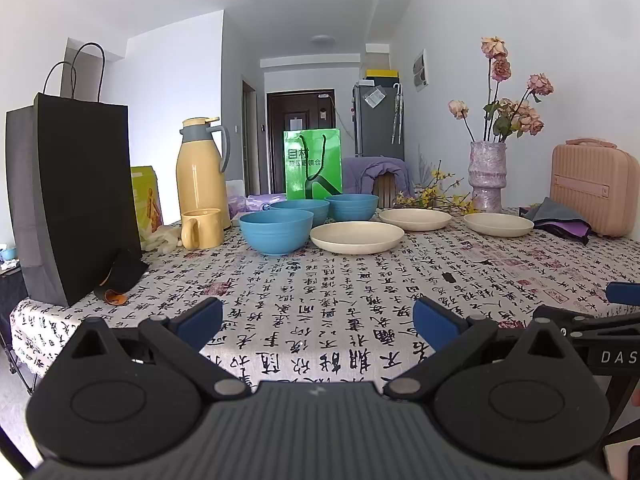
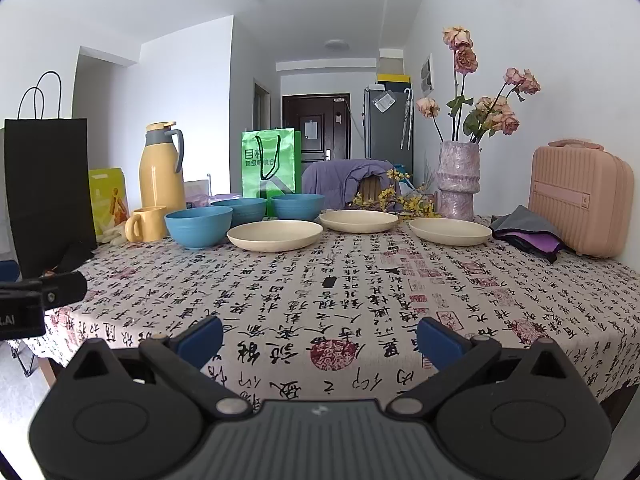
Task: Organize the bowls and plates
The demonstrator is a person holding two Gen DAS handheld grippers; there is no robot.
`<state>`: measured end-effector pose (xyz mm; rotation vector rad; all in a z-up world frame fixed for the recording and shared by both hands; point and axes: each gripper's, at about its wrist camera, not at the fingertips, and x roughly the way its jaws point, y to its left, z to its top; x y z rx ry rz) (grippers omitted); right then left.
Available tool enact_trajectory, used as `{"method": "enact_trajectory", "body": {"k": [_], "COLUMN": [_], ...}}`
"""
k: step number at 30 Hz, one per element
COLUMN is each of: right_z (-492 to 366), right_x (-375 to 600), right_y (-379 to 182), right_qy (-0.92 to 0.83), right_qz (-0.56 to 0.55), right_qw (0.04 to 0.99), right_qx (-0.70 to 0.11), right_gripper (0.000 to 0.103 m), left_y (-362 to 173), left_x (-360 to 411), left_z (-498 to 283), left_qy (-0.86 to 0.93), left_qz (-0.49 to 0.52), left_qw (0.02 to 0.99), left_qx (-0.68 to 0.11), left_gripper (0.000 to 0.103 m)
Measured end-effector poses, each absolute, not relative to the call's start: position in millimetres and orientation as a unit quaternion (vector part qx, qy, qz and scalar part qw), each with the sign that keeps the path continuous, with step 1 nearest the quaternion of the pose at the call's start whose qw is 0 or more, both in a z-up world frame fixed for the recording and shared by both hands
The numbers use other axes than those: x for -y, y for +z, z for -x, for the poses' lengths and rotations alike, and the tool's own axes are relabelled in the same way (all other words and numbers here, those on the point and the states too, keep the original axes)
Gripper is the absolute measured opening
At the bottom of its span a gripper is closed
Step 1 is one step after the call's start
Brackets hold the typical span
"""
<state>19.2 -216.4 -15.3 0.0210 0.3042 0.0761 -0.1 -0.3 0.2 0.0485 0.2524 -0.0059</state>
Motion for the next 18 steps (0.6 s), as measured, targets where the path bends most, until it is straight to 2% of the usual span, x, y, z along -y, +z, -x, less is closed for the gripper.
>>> {"method": "enact_trajectory", "body": {"k": [18], "right_z": [-18.4], "right_x": [215.9], "right_y": [-14.9], "right_qy": [0.038], "right_qz": [-0.011], "right_qw": [0.988], "right_qx": [-0.15], "right_gripper": [0.103], "left_y": [-0.8], "left_x": [0.3], "left_z": [0.4], "left_qy": [-0.003], "left_qz": [-0.025], "left_qw": [0.992], "left_qx": [-0.126], "left_gripper": [0.103]}}
